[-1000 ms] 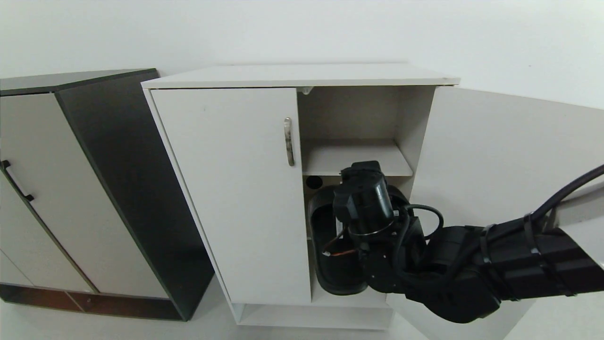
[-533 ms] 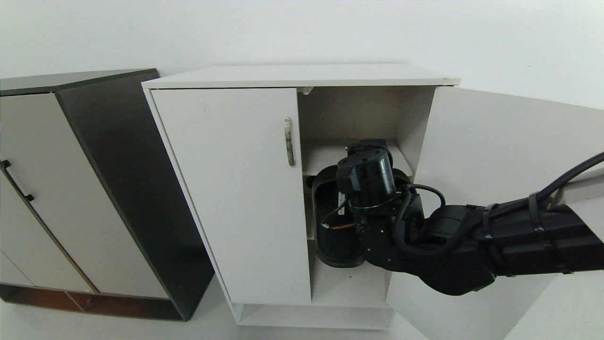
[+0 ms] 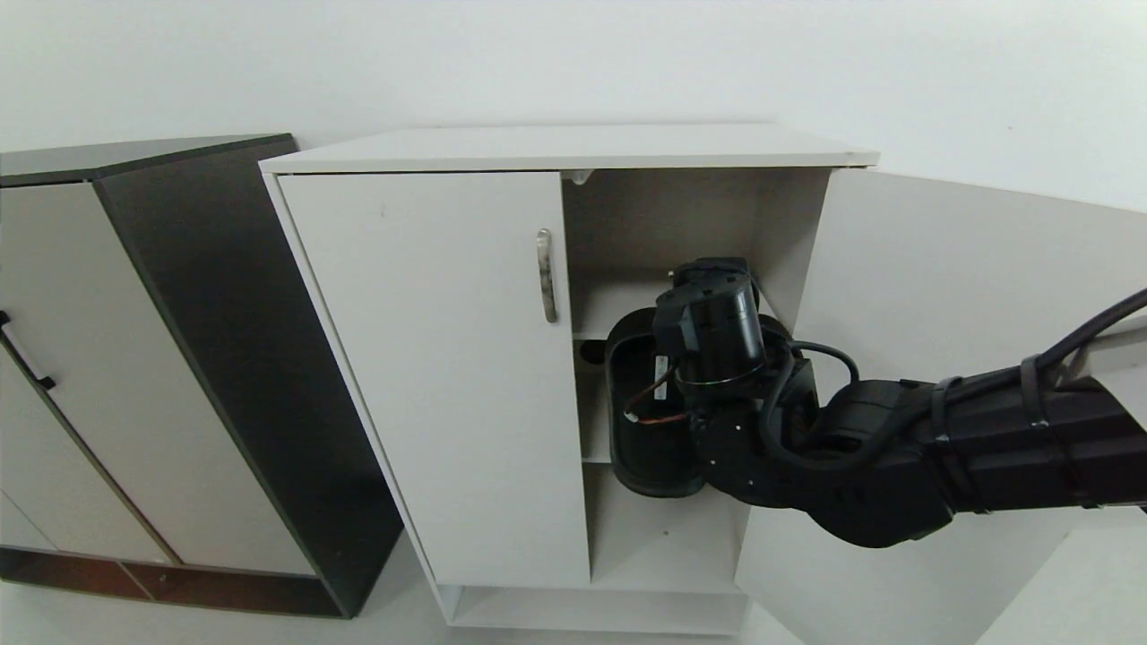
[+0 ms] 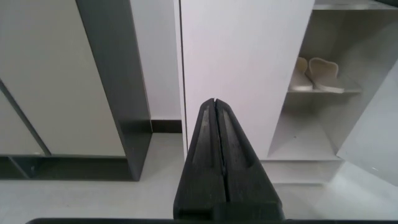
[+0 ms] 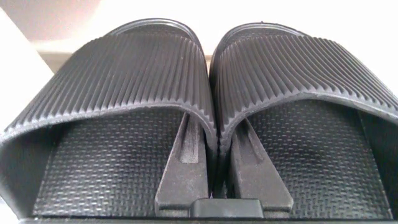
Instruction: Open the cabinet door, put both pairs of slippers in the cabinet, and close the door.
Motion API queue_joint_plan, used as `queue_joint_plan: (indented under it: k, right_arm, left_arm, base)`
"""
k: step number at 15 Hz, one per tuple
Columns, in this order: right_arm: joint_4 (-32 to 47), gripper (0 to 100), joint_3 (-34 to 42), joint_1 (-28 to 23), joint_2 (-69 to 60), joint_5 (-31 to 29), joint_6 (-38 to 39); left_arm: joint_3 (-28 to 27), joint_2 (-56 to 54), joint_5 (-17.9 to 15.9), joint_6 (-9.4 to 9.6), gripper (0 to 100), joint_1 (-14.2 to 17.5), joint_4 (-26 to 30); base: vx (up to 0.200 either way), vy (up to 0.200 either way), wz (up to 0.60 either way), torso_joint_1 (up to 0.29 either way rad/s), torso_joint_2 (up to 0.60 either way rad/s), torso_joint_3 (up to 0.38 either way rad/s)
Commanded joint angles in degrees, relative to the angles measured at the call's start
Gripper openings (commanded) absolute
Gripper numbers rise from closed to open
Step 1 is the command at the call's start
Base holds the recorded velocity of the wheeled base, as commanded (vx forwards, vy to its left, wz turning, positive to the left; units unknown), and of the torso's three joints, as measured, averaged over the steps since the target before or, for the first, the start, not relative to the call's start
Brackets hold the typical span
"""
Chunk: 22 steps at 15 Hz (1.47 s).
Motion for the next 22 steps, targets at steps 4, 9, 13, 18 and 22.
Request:
queue_joint_plan:
  k: [4,9,13,18,22]
  right_arm:
    - [-0.08,0,-0.02,-0.47,-0.24,-0.09,0.08]
    - [-0.17,0,-0.02,-0.56,0.12,-0.09,0.08]
    - [-0.52,0,1.74,-1.00,0.29,1.49,0.25]
    - [0.01,0,-4.24,-4.69,5.04,4.65,-0.45]
    - [0.80,0,-11.97,-7.24,9.43,5.09,-3.44]
  left_arm:
    - [0.00,-0.01,0.01,-0.01,0,0.00,0.01]
    - [0.00,-0.01,0.01,-0.01,0,0.00,0.01]
    - [0.00,0.08,0.01,-0.01,0,0.00,0.01]
    - [0.00,-0.01,0.01,-0.01,0,0.00,0.01]
    - [0.00,-0.01,0.01,-0.01,0,0.00,0.01]
  base:
    - [0.200,0.000,0.00,0.004,0.01,0.002]
    - [0.200,0.000,0.00,0.000,0.00,0.002]
    - [0.050,0.000,0.00,0.002,0.00,0.002]
    - [0.000,0.000,0.00,0.000,0.00,0.000]
    - [0.000,0.000,0.00,0.000,0.00,0.000]
